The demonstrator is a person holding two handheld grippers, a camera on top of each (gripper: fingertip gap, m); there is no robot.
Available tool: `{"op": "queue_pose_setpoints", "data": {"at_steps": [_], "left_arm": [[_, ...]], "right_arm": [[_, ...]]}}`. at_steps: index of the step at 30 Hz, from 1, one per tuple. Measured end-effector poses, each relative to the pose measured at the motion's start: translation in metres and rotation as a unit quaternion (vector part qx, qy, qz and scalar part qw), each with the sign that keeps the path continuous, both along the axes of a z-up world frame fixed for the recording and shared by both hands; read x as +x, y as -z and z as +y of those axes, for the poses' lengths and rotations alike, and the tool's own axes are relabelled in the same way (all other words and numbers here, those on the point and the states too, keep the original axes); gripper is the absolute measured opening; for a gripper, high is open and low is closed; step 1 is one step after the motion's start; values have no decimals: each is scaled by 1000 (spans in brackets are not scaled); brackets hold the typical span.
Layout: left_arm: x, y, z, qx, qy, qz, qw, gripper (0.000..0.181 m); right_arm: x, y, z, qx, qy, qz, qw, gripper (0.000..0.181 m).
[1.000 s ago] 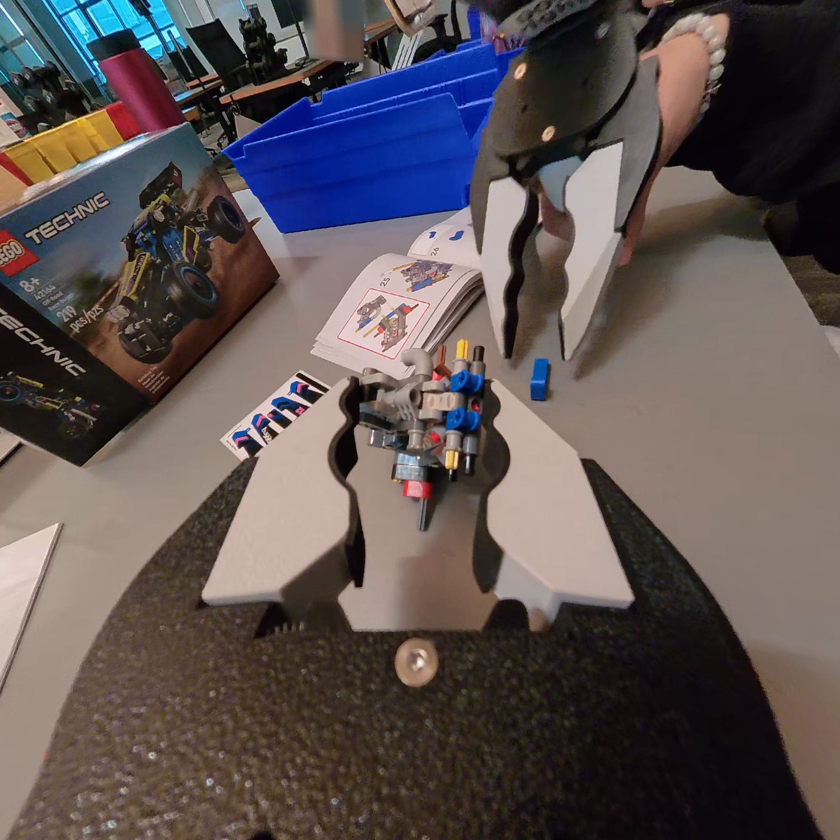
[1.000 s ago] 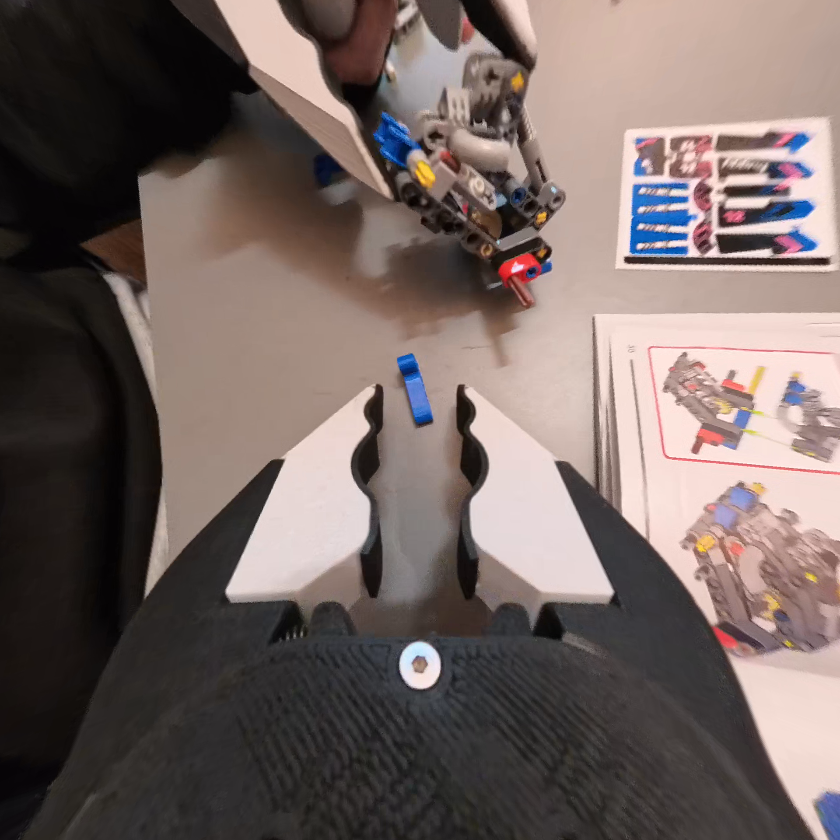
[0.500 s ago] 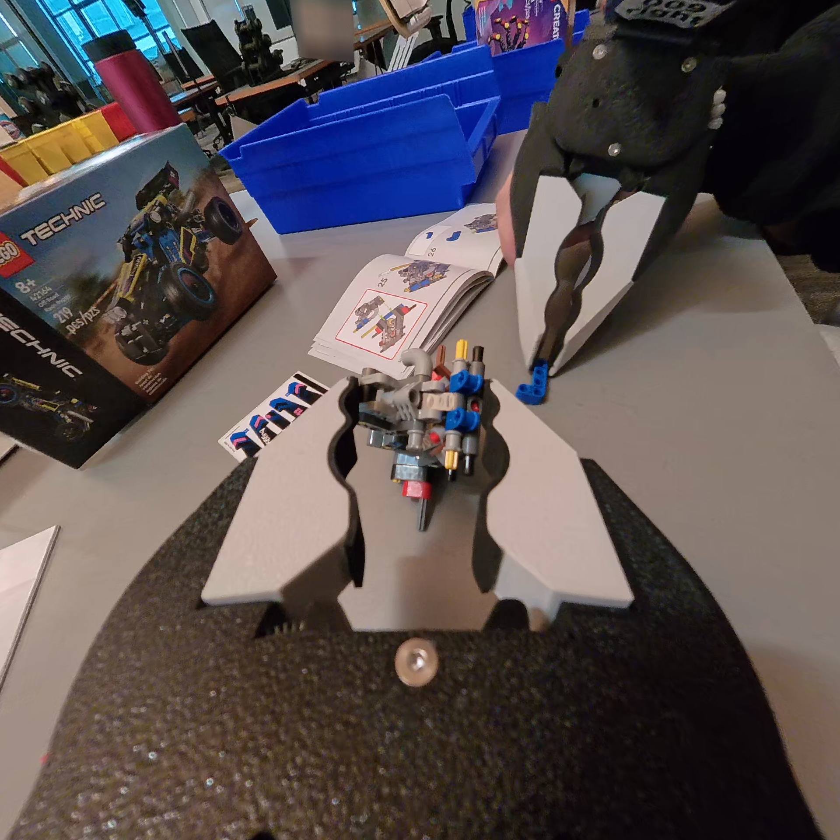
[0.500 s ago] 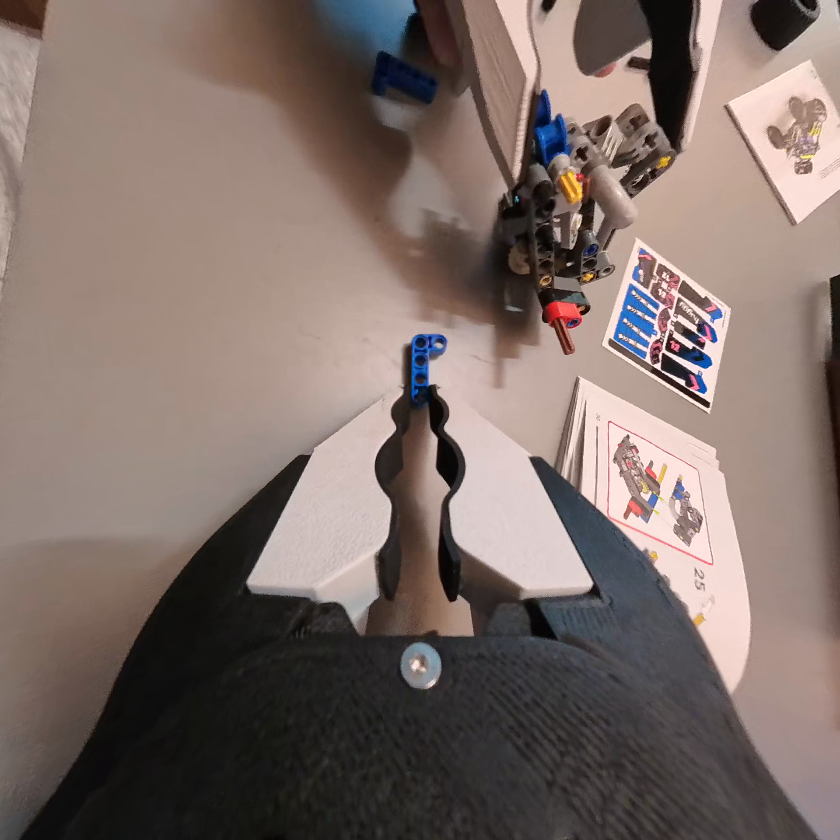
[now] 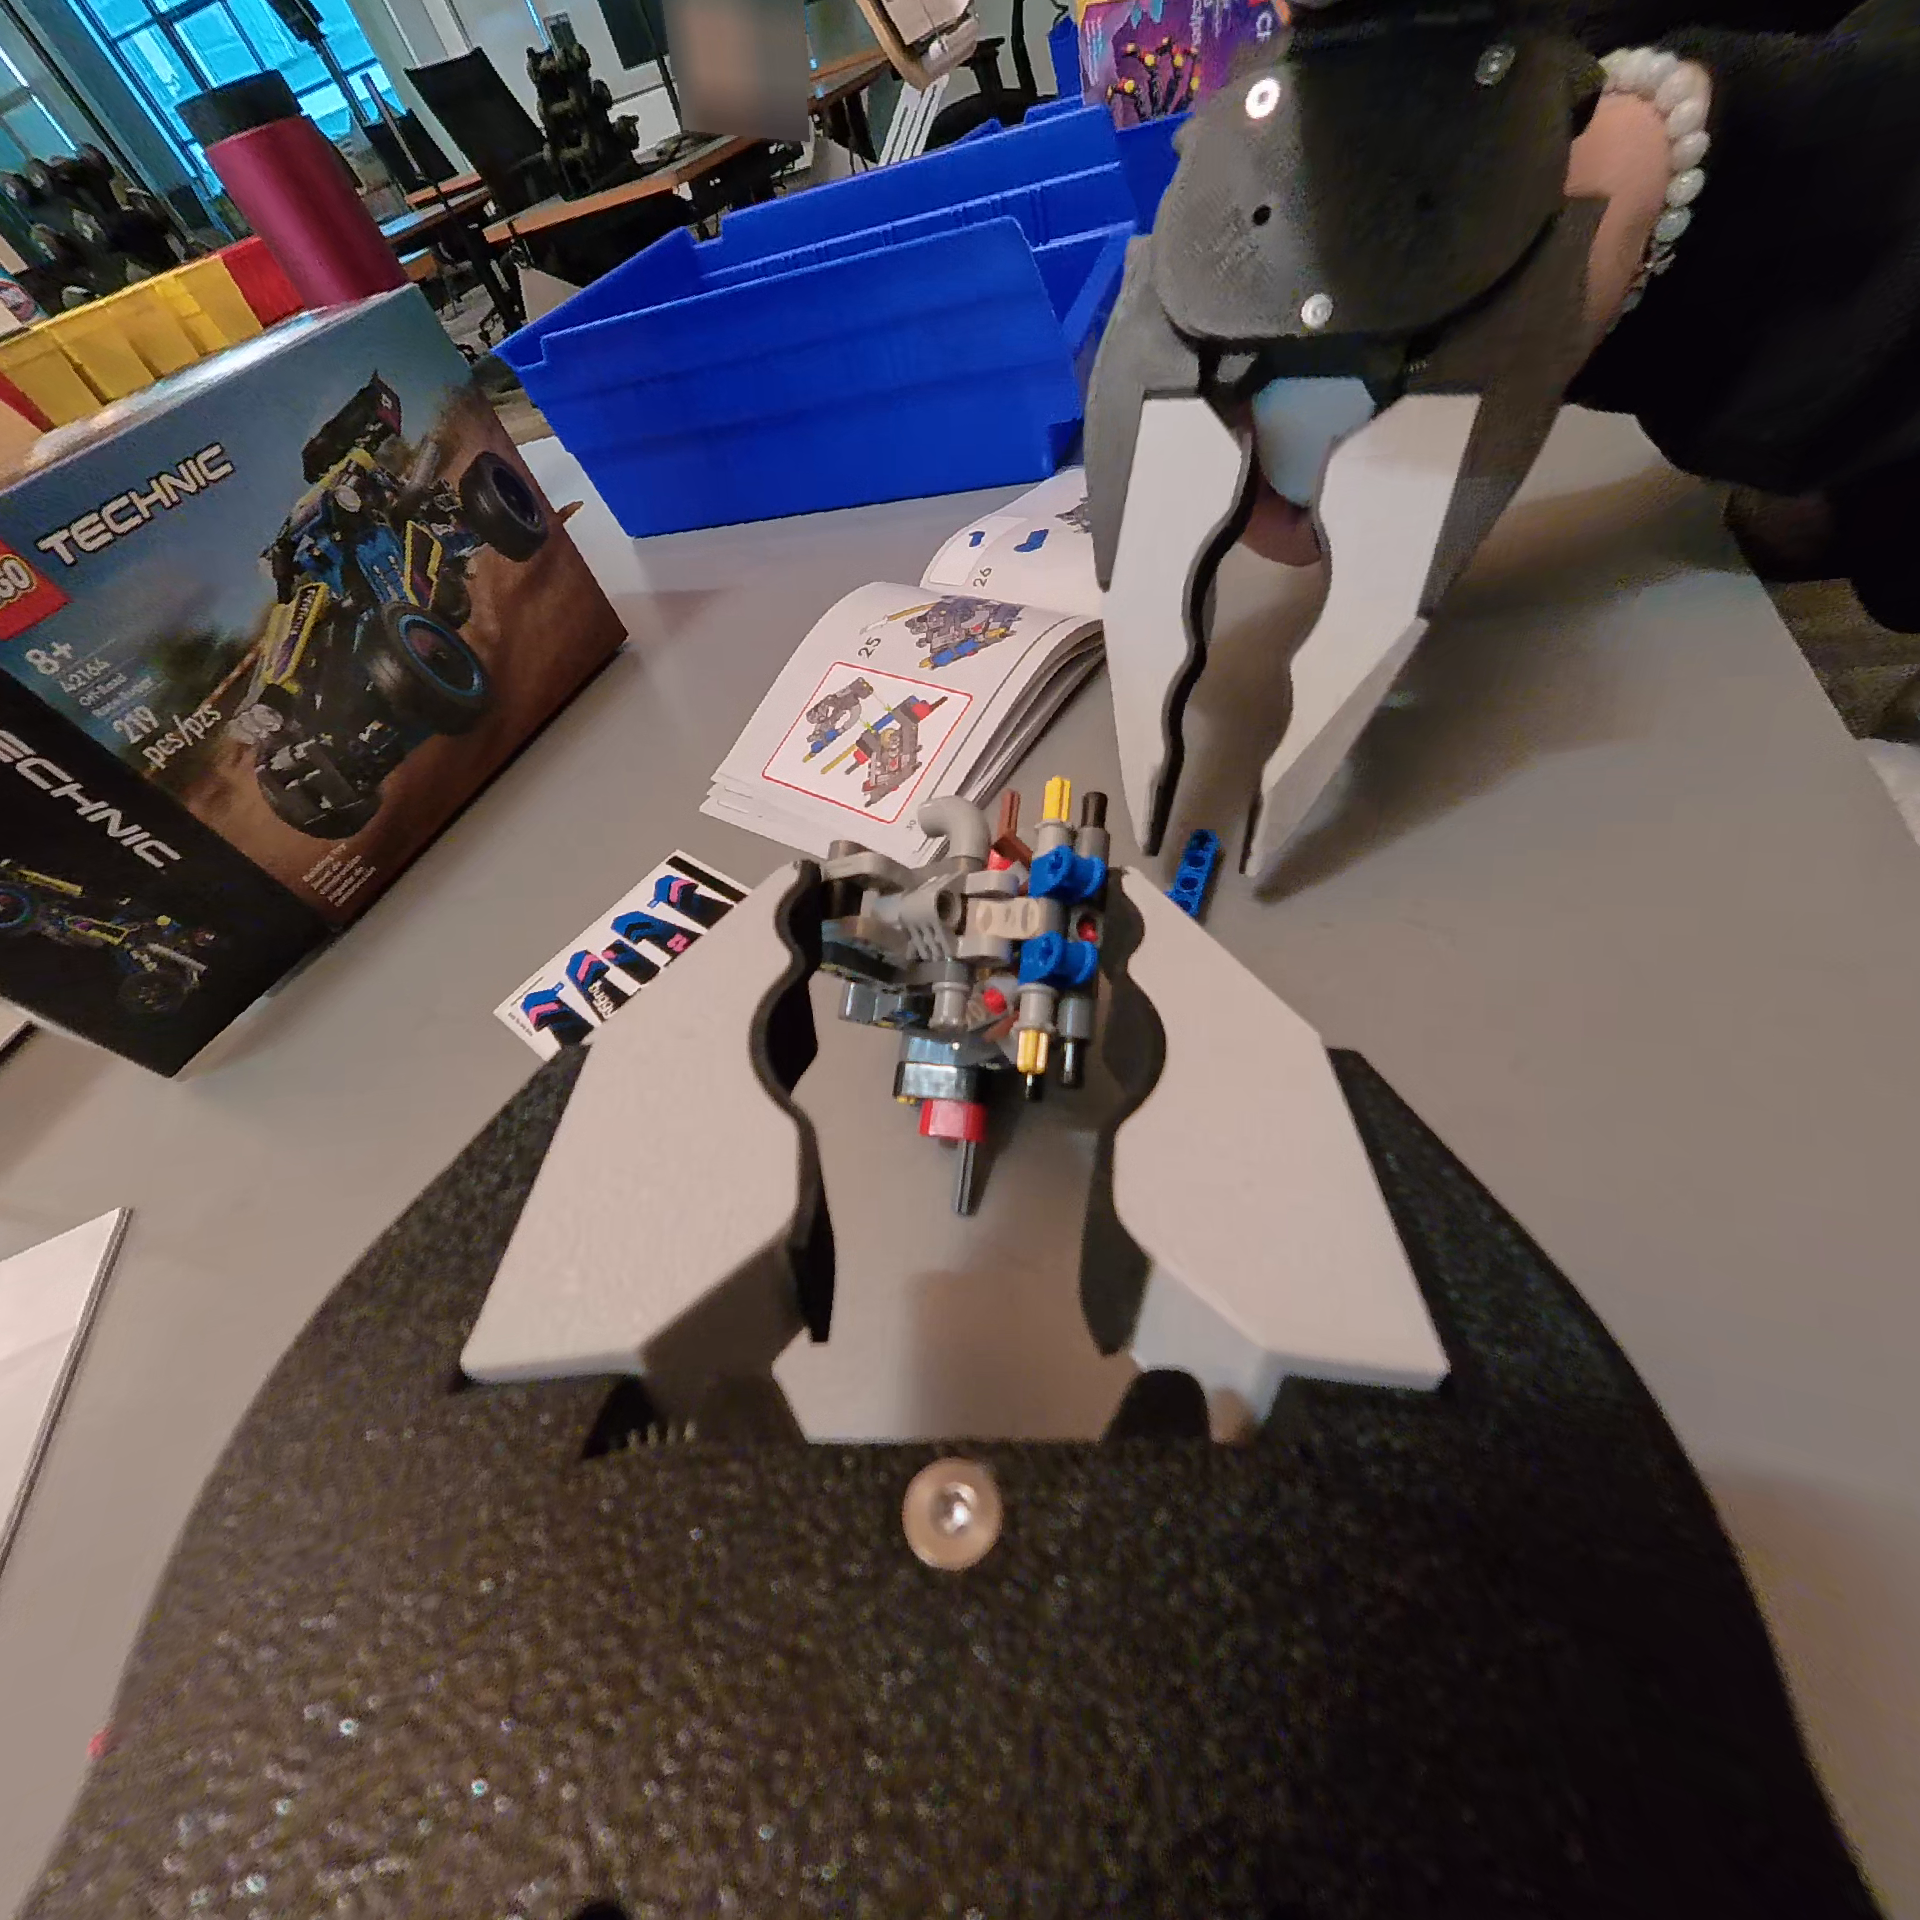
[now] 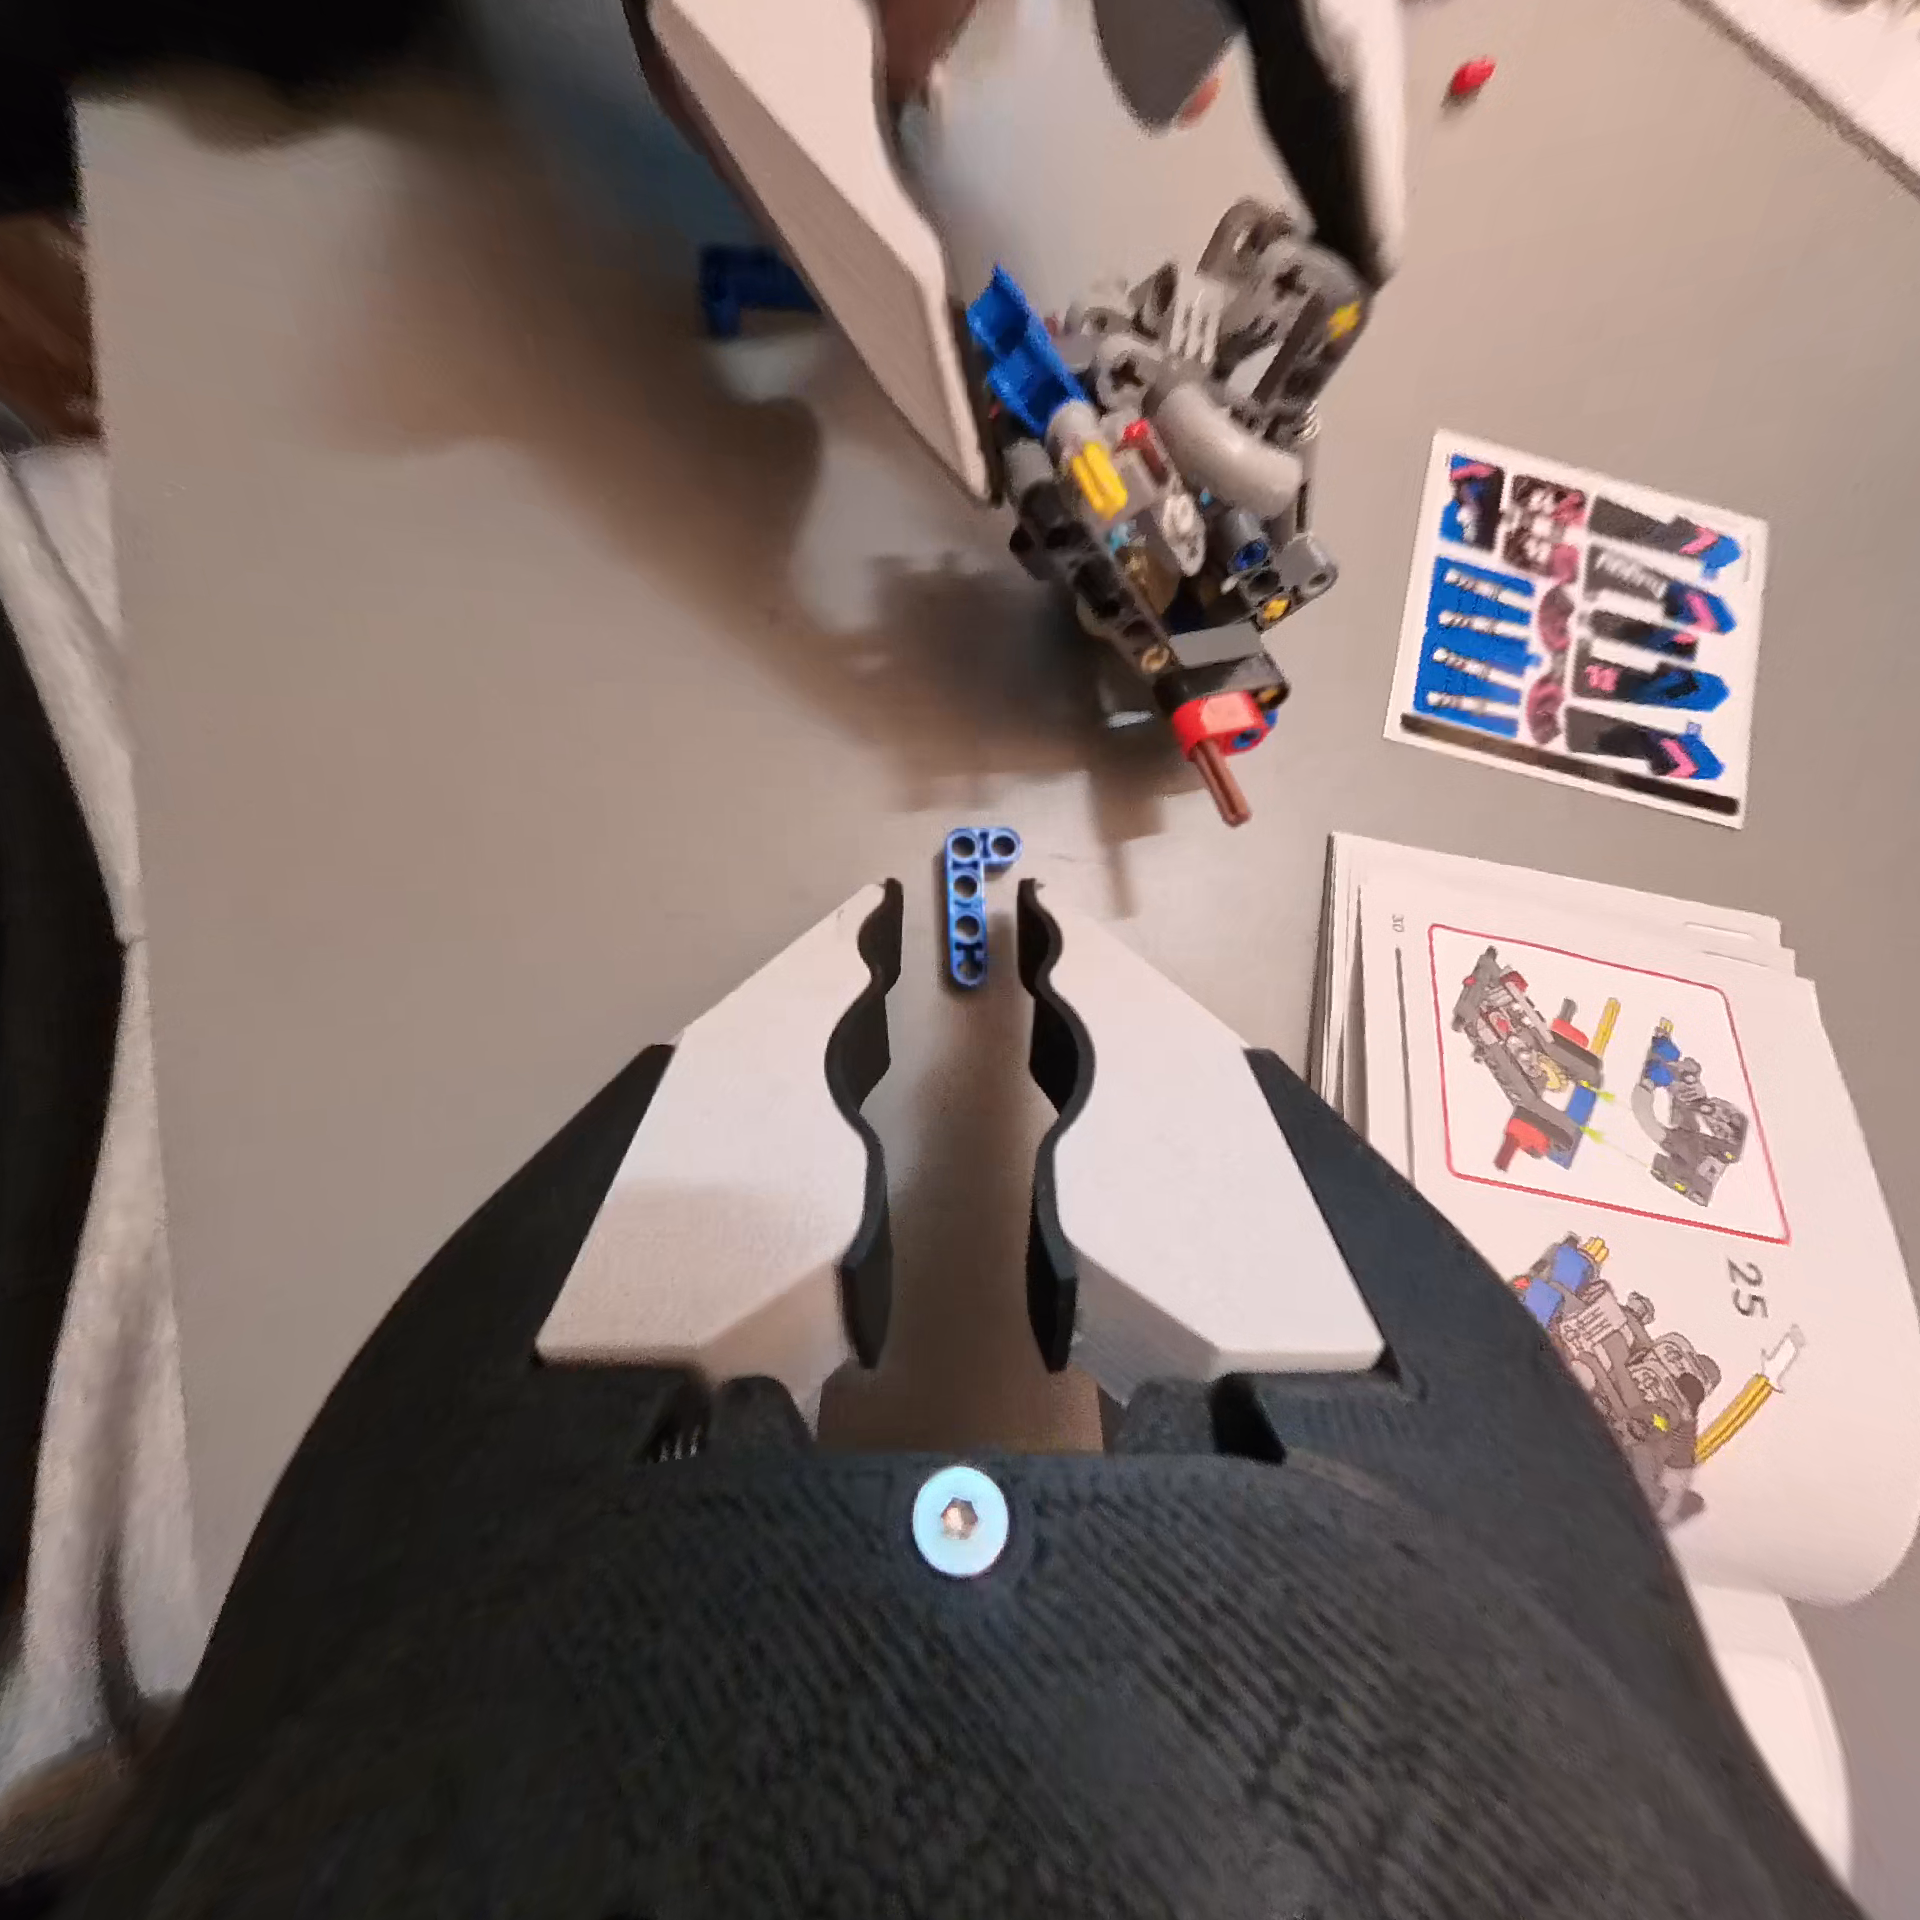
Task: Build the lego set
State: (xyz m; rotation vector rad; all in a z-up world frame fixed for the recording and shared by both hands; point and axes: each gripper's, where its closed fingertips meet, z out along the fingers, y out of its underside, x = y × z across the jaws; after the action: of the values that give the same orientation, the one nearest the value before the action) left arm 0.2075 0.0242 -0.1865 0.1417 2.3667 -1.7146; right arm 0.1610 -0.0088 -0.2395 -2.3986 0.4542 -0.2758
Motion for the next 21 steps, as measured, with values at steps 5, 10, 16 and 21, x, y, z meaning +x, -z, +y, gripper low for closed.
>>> {"op": "queue_pose_setpoints", "data": {"at_steps": [5,10,16,21], "left_arm": [[0,0,1,0,1,-1,1000,52],[-1,1,0,5,-1,-7,1000,52],[2,0,-1,7,-17,3,1000,51],[6,0,4,-1,-9,17,1000,51]], "right_arm": [[0,8,4,-26,-14,3,1000,5],[1,8,6,-27,-25,-23,999,5],[16,-9,7,54,20,-89,994,6],[24,-62,11,214,30,-166,962,5]]}}
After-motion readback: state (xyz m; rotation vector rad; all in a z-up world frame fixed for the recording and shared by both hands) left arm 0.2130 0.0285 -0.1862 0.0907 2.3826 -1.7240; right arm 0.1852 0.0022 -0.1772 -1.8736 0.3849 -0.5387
